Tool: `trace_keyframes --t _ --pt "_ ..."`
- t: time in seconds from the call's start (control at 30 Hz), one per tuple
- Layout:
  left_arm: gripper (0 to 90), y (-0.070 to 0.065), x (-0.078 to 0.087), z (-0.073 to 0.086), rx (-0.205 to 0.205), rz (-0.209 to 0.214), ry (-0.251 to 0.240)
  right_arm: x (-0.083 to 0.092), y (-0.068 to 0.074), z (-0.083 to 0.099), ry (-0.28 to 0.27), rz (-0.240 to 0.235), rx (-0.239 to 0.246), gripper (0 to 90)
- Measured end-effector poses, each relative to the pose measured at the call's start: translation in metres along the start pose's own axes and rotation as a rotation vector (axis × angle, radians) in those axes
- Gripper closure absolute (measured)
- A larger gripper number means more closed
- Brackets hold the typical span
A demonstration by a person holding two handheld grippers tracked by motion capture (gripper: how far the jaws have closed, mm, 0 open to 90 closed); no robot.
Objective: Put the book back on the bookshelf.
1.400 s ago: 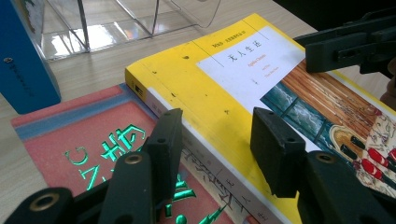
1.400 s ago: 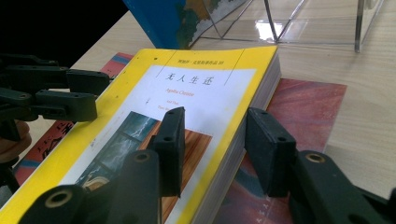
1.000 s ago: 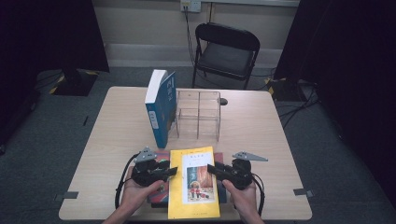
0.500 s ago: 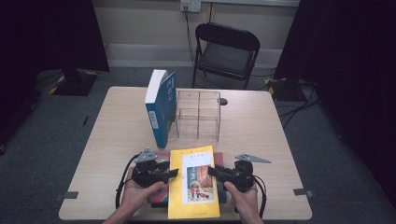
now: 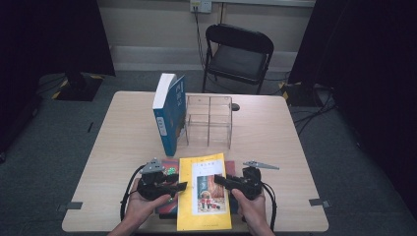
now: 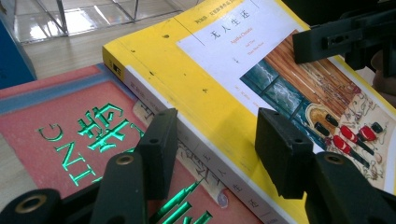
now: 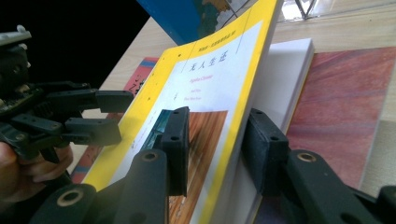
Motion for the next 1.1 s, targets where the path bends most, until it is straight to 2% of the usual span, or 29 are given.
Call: trace_keyframes --t 0.27,0.43,0.5,0.53,0.57,0.6,0.83,0.87,0.93,1.1 --pt "47.2 -0.001 -0.001 0.0 -0.002 -0.002 0.002 -0.007 0.007 0.001 0.051 -0.065 0.008 62.9" --pt "42.3 -0.001 -0.002 0.0 -0.003 0.004 0.006 -0.013 0.011 -0.002 0.065 -0.072 0.04 65.2" --pt "41.7 0.0 -0.002 -0.001 0.006 0.004 0.003 -0.012 0.011 -0.003 0.04 -0.09 0.065 72.3" --pt "41.7 0.0 -0.002 -0.001 0.006 0.004 0.003 -0.012 0.011 -0.003 0.04 -0.09 0.065 72.3" --pt "41.5 0.0 -0.003 -0.001 0.001 0.0 0.003 -0.009 0.015 -0.003 0.005 -0.106 0.089 76.0" --pt "40.8 0.0 -0.003 -0.001 0.001 0.0 0.003 -0.009 0.017 -0.003 0.003 -0.101 0.105 77.0" --pt "32.9 0.001 -0.004 -0.002 0.034 0.018 -0.006 -0.005 0.02 -0.004 -0.036 -0.13 0.123 79.2" --pt "30.5 0.002 -0.003 -0.003 0.051 0.035 -0.011 -0.003 0.024 -0.004 -0.059 -0.146 0.135 80.0" --pt "27.9 0.002 -0.003 -0.003 0.061 0.05 -0.011 -0.001 0.026 -0.005 -0.072 -0.152 0.157 80.6" --pt "22.5 0.0 -0.004 -0.003 0.069 0.082 -0.01 0.004 0.034 -0.008 -0.092 -0.171 0.197 82.2"
Point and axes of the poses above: each handheld gripper's, and its own axes: x roughly backward along the jaws, z roughly out of its underside, y roughly to its left, the point moved 4 cm from there along -x, roughly forward along the jaws, and after that the axes turned 3 degrees about y, right-handed, at the moved point
